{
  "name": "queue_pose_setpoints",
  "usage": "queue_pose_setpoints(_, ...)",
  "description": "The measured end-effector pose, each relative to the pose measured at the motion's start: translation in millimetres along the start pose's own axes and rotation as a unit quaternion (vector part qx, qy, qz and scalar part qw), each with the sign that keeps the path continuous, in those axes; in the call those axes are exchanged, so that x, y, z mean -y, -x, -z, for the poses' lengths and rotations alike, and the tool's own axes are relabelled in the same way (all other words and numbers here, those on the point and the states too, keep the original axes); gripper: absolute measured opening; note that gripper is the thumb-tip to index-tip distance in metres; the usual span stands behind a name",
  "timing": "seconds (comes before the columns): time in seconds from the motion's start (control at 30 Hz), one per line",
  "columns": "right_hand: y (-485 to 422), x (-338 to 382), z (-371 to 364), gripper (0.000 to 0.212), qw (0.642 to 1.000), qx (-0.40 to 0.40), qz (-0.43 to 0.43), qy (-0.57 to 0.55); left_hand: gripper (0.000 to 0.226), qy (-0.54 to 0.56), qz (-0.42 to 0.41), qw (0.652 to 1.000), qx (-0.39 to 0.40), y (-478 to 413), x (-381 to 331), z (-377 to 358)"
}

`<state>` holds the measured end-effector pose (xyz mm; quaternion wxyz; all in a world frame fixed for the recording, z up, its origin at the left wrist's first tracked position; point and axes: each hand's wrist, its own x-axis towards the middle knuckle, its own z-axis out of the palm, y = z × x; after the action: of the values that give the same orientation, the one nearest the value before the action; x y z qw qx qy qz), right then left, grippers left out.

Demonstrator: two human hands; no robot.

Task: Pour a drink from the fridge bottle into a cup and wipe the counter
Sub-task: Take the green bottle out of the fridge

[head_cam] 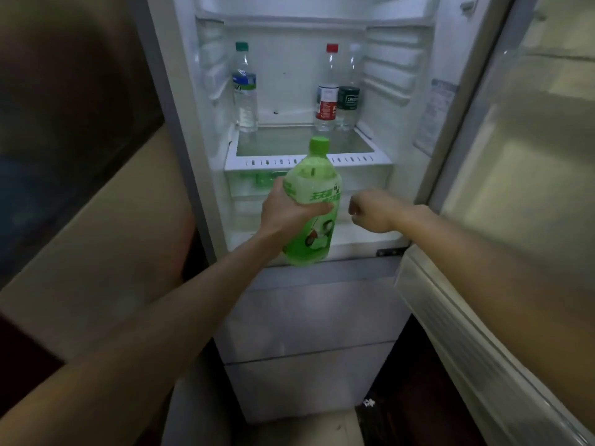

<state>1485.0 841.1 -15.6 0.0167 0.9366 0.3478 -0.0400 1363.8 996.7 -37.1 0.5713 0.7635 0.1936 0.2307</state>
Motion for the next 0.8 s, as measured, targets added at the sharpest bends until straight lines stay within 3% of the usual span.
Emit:
queue_pose_setpoints(0.43, 134.3, -2.0, -4.6, 0.029, 0.998, -0.036, 0.038, 0.021, 0.076, -0.074, -0.004, 0.997, -0.023, 138.1, -17.4, -11.6)
queue_pose_setpoints(0.57, 177.4, -7.5, -11.6, 0.023, 0.997, -0.024, 0.053, 0.049, 0.089, -0.066, 0.014, 0.998, -0.008, 185.5, -18.7, -20.2)
queue_pose_setpoints(0.8, 237.8, -17.9, -28.3, 0.018, 0.996, -0.026, 0.078, 0.026, 0.092, -0.096, 0.018, 0.995, 0.014, 254.8, -30.7, -31.8)
